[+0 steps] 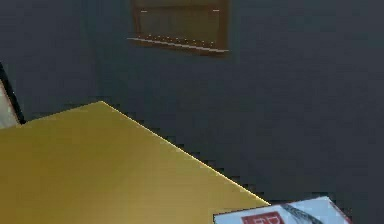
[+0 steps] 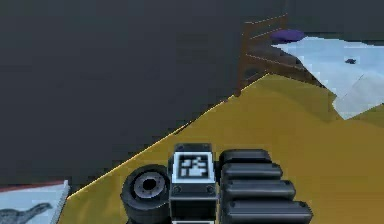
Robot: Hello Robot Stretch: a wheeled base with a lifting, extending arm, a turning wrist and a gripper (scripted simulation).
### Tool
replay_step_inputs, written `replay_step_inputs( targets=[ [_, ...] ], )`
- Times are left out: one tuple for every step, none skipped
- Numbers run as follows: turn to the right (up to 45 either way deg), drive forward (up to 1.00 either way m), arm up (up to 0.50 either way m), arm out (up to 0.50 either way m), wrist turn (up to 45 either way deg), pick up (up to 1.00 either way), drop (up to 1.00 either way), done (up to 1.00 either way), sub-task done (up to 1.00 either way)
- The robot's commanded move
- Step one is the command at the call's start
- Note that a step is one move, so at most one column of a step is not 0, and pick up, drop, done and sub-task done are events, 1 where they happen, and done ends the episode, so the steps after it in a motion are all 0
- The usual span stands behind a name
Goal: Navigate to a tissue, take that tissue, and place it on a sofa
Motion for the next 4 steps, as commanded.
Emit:
replay_step_inputs(
  targets=[
    [-42.0,0.0,0.0,0.0,0.0,0.0,0.0,0.0,0.0],
    [0.0,0.8,0.0,0.0,0.0,0.0,0.0,0.0,0.0],
    [-45.0,0.0,0.0,0.0,0.0,0.0,0.0,0.0,0.0],
    [-9.0,0.0,0.0,0.0,0.0,0.0,0.0,0.0,0.0]
  ],
)
